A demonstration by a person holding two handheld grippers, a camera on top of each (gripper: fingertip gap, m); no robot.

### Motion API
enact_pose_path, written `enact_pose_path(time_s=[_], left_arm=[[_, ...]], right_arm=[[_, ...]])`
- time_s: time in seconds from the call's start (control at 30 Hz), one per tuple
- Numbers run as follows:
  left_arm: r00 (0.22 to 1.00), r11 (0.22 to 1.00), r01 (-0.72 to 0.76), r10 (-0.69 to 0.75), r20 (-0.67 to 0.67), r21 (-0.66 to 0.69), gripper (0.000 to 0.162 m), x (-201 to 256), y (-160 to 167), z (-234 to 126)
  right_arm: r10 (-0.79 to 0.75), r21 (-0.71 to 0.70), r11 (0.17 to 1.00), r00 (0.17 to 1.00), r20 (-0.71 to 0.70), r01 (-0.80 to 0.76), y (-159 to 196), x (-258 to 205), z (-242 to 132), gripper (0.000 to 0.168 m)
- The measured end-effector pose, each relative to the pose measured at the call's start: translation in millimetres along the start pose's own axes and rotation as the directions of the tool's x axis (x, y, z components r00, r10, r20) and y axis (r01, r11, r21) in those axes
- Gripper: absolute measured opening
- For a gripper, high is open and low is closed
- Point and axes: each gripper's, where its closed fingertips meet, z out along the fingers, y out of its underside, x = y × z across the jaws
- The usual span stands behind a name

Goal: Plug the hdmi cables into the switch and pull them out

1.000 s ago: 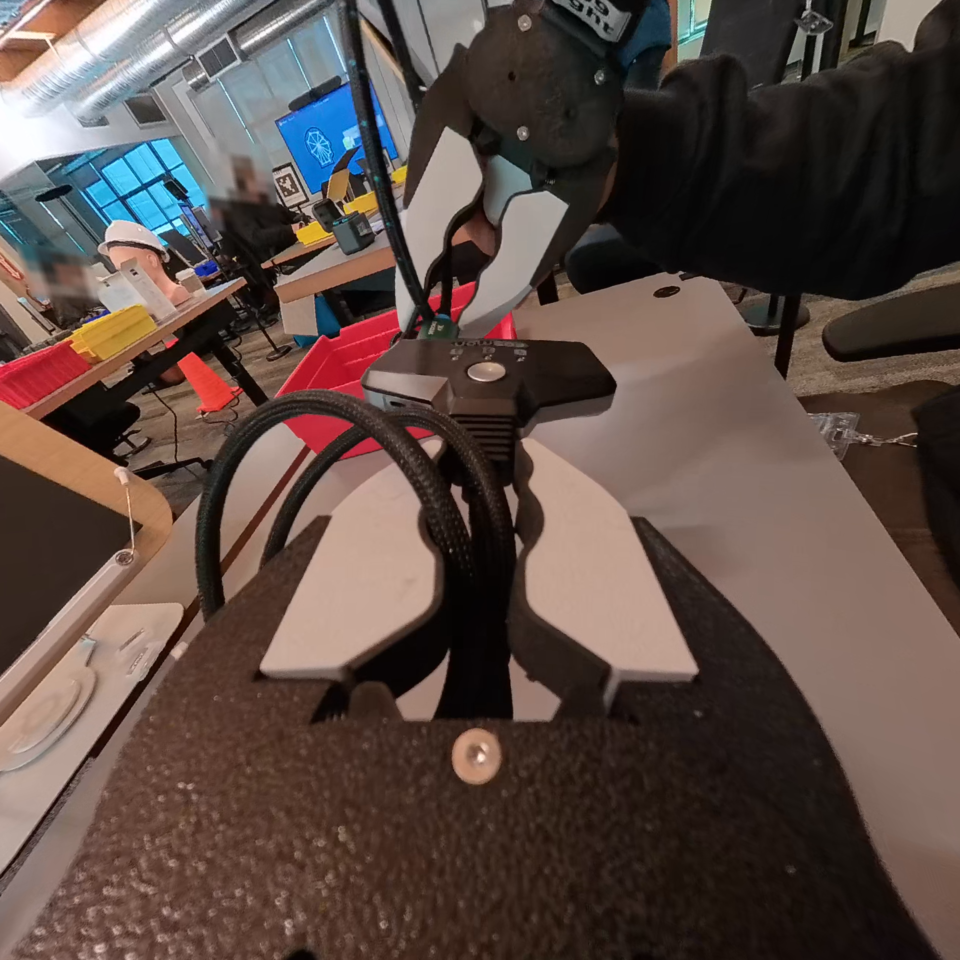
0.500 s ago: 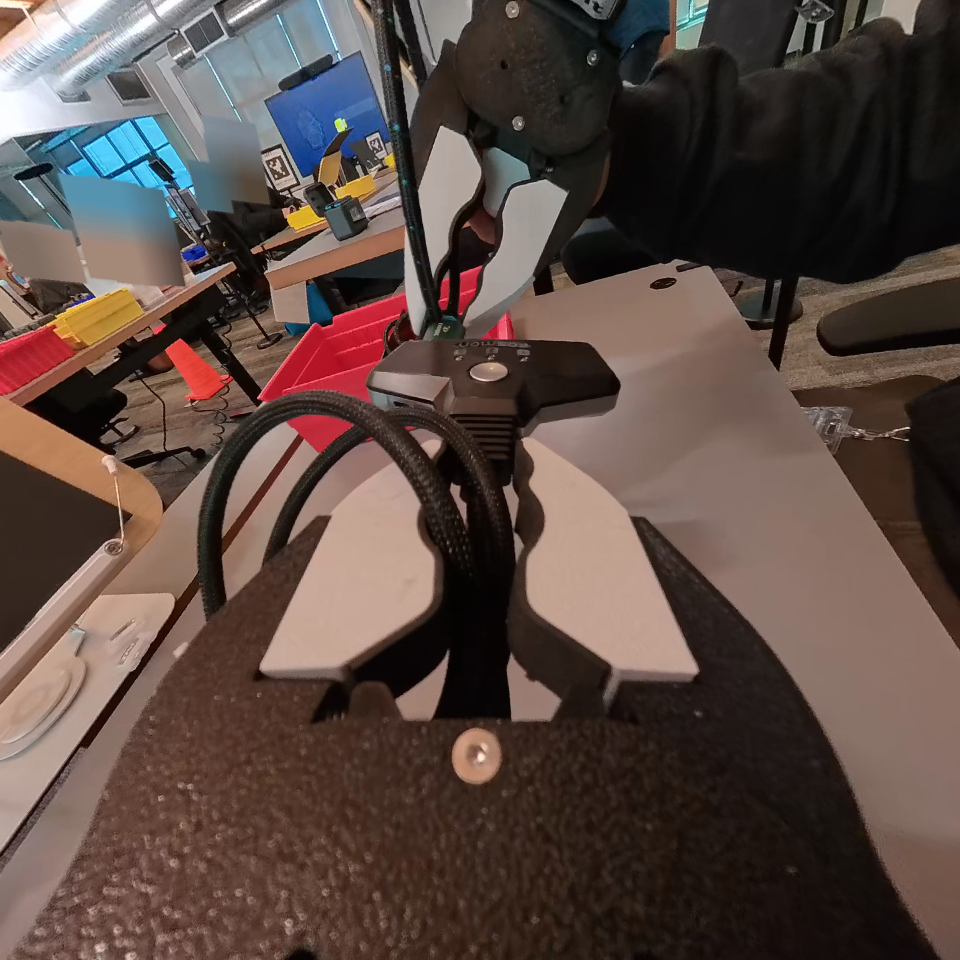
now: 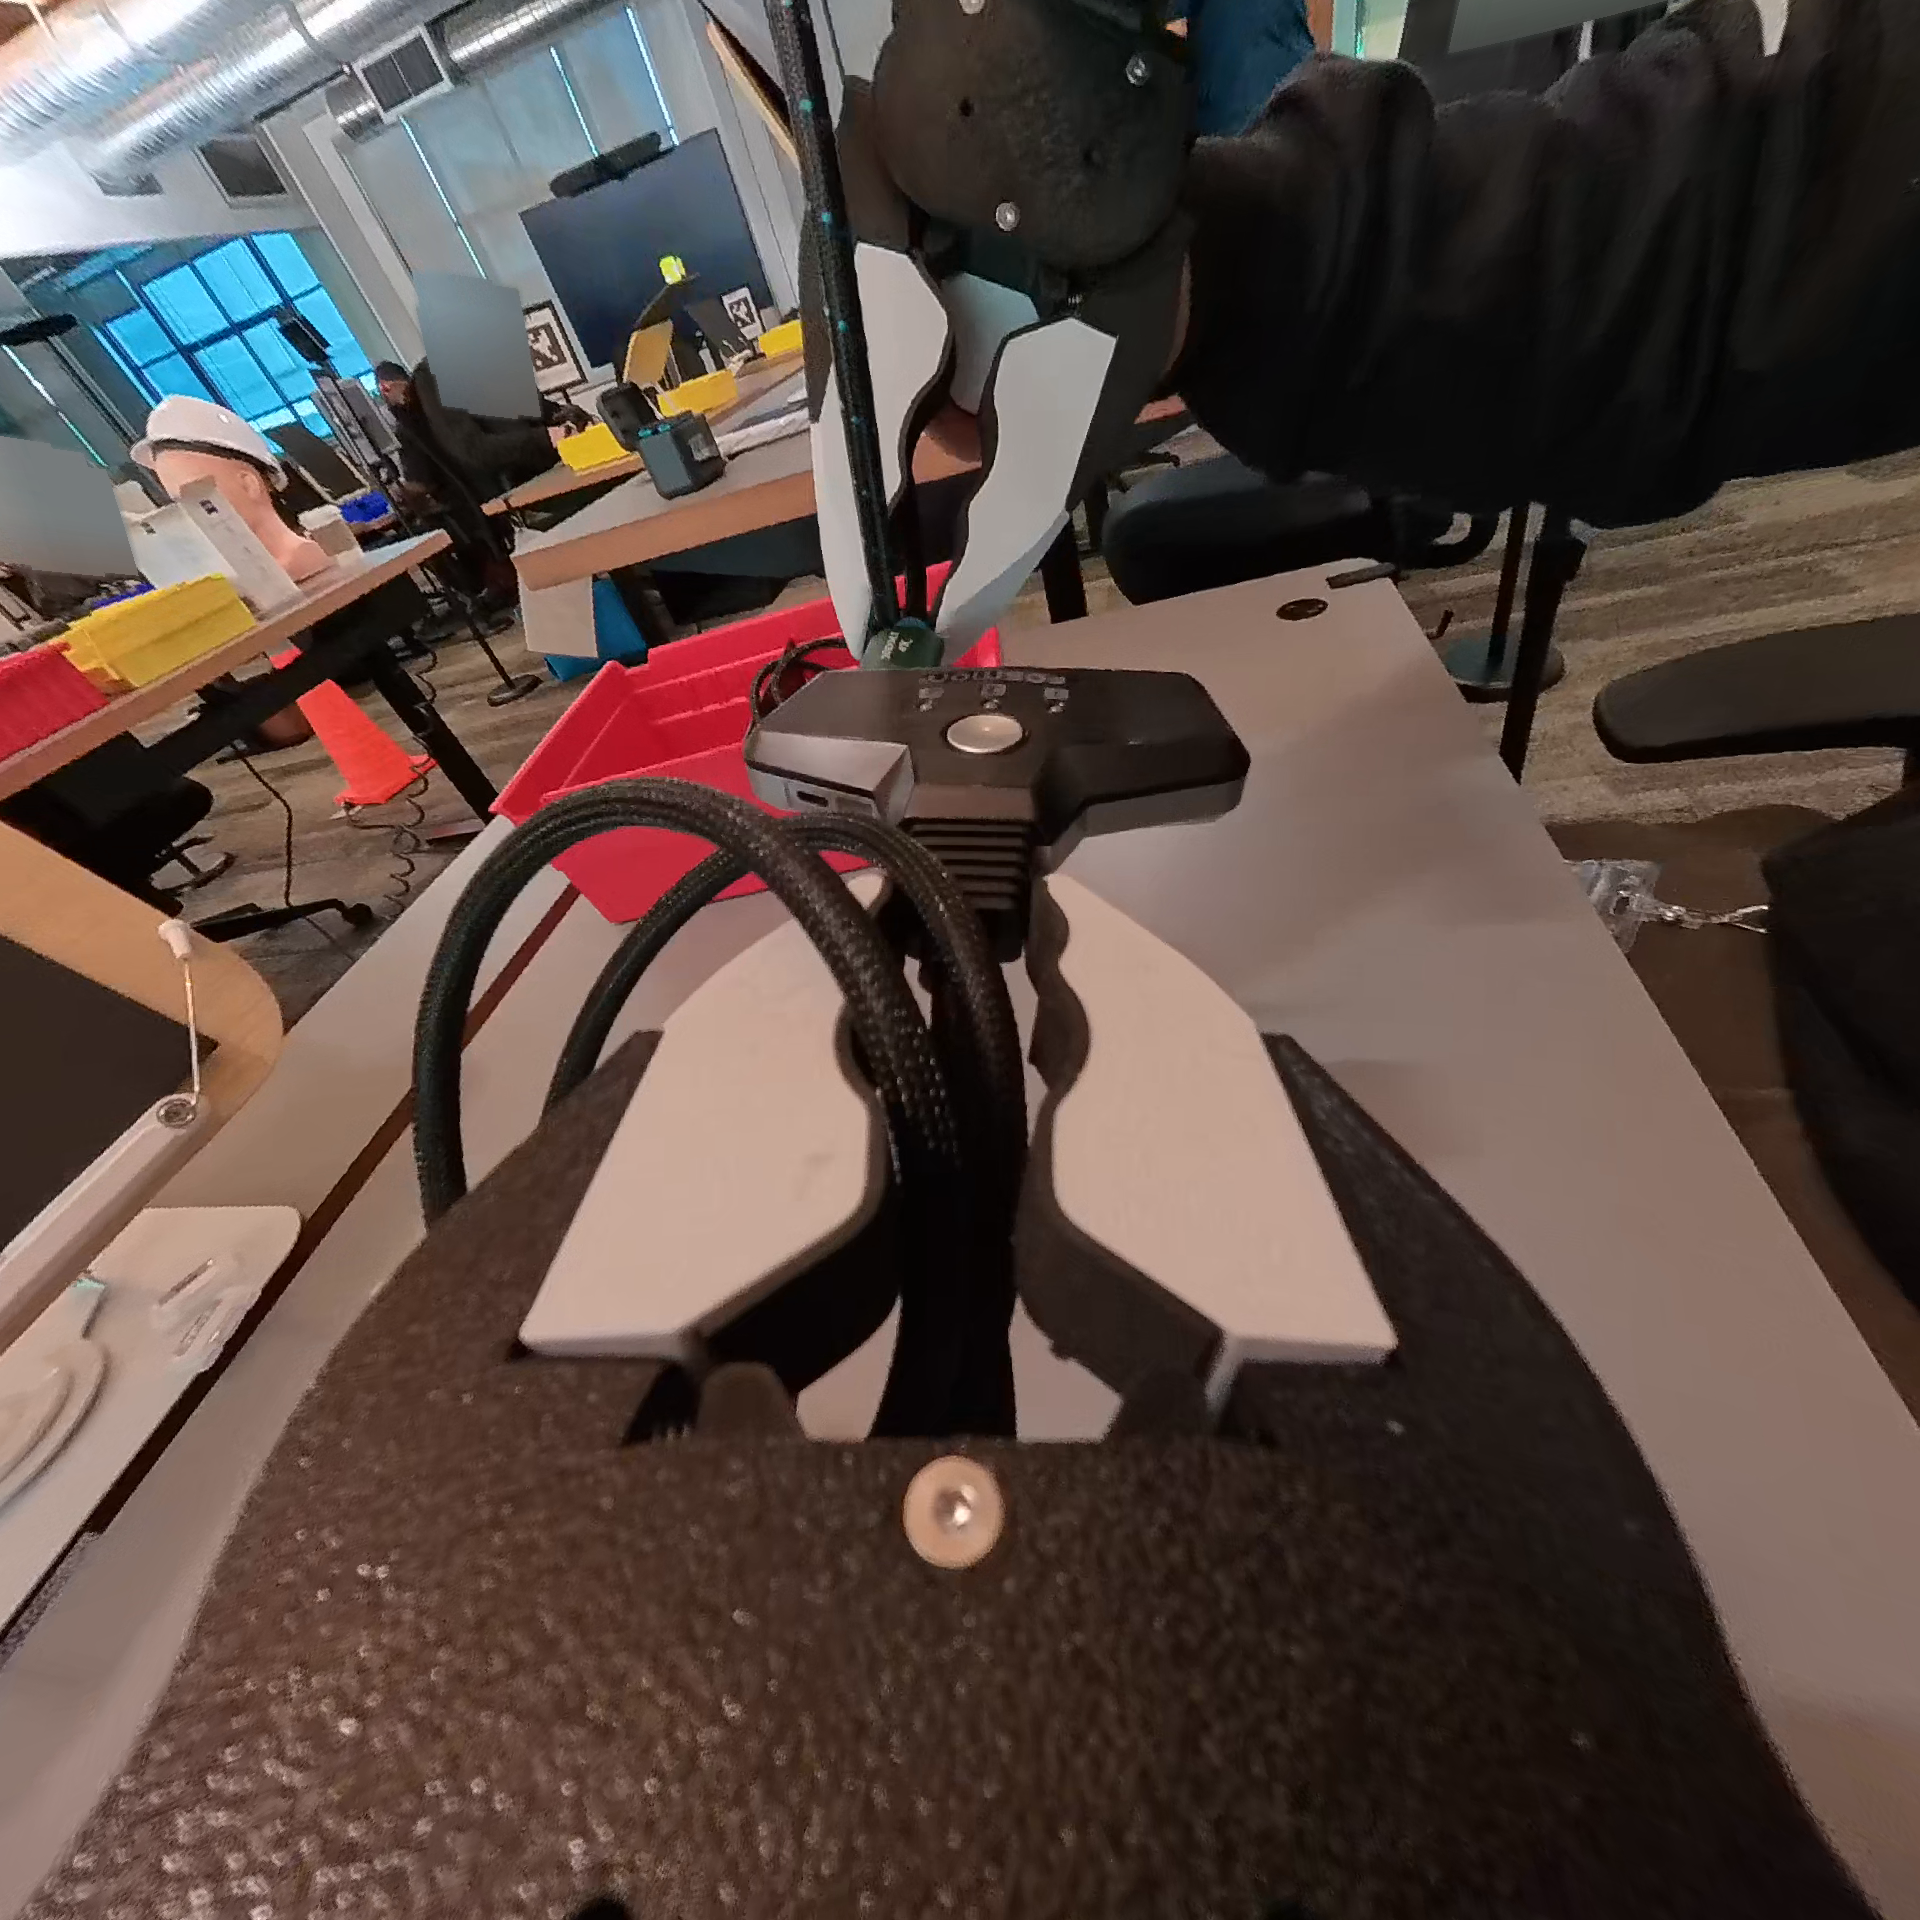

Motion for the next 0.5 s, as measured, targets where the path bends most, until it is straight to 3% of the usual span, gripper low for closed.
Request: enact_pose_path(time_s=[0.17,0.2,0.23,0.3,0.37,0.5], left_arm=[[1.0,1.0,-0.002,0.002,0.007,-0.022,0.022,0,2,2],[0.998,1.0,0.008,-0.007,0.063,-0.009,0.022,-10,3,-10],[0.989,0.998,0.045,-0.05,0.137,0.035,0.022,-24,2,-32],[0.963,0.985,0.099,-0.129,0.236,0.138,0.022,-45,-1,-79],[0.921,0.987,0.077,-0.123,0.369,0.138,0.021,-60,3,-105],[0.915,0.984,0.071,-0.129,0.381,0.164,0.021,-62,-3,-105]], right_arm=[[-0.02,-0.056,0.998,1.0,-0.012,0.019,13,2,-2,0.014],[-0.101,-0.263,0.962,0.99,-0.095,0.073,52,18,-9,0.015],[-0.134,-0.384,0.921,0.981,-0.141,0.07,90,30,-23,0.015],[0.196,-0.249,0.947,0.979,-0.058,-0.205,125,17,-38,0.014],[0.307,-0.201,0.919,0.936,-0.174,-0.339,160,31,-58,0.014],[0.489,-0.155,0.844,0.855,-0.172,-0.514,199,31,-63,0.014]])
